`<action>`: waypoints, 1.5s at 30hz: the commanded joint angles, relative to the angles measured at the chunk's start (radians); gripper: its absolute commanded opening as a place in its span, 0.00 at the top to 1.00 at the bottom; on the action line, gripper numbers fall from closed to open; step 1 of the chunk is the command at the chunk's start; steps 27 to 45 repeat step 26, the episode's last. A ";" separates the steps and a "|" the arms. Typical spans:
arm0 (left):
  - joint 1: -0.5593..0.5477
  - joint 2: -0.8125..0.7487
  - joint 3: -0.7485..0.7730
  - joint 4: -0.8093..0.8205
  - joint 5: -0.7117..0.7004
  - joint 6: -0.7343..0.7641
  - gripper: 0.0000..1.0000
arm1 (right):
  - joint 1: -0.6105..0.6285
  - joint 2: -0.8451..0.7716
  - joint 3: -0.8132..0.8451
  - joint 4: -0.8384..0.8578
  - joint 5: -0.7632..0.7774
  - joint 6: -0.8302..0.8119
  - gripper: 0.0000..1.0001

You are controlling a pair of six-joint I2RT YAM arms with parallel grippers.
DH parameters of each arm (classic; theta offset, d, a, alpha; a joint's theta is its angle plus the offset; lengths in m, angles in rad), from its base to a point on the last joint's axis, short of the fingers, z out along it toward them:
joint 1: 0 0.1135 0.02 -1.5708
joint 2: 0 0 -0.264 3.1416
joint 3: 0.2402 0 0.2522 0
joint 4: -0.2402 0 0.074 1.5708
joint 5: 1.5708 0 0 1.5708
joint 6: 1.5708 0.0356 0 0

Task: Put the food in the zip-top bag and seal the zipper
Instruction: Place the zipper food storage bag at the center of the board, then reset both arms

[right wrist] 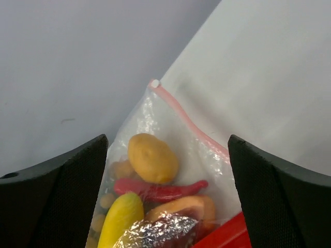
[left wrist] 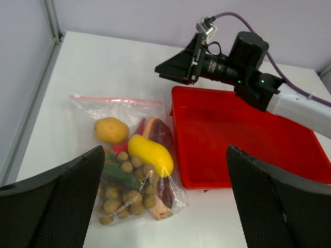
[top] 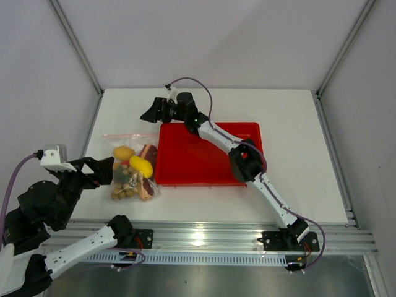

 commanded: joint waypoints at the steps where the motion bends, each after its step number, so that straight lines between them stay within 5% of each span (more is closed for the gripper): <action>1: -0.003 0.029 -0.009 -0.012 0.088 -0.068 0.00 | -0.020 -0.088 0.033 -0.125 0.096 -0.050 0.01; 7: -0.003 -0.004 -0.093 0.028 0.263 -0.145 0.01 | -0.019 -0.459 -0.210 -0.384 0.294 -0.279 0.01; 12: -0.003 -0.005 -0.177 0.111 0.407 -0.194 0.01 | 0.011 -0.830 -0.651 -0.481 0.492 -0.386 0.01; 19: -0.002 0.006 -0.309 0.252 0.550 -0.303 0.01 | 0.029 -1.266 -1.111 -0.701 0.823 -0.282 0.01; 26: -0.002 -0.049 -0.469 0.434 0.711 -0.364 0.01 | 0.044 -1.703 -1.554 -0.669 0.824 -0.257 0.01; 45: -0.002 -0.049 -0.469 0.434 0.711 -0.364 0.01 | 0.044 -1.703 -1.554 -0.669 0.824 -0.257 0.01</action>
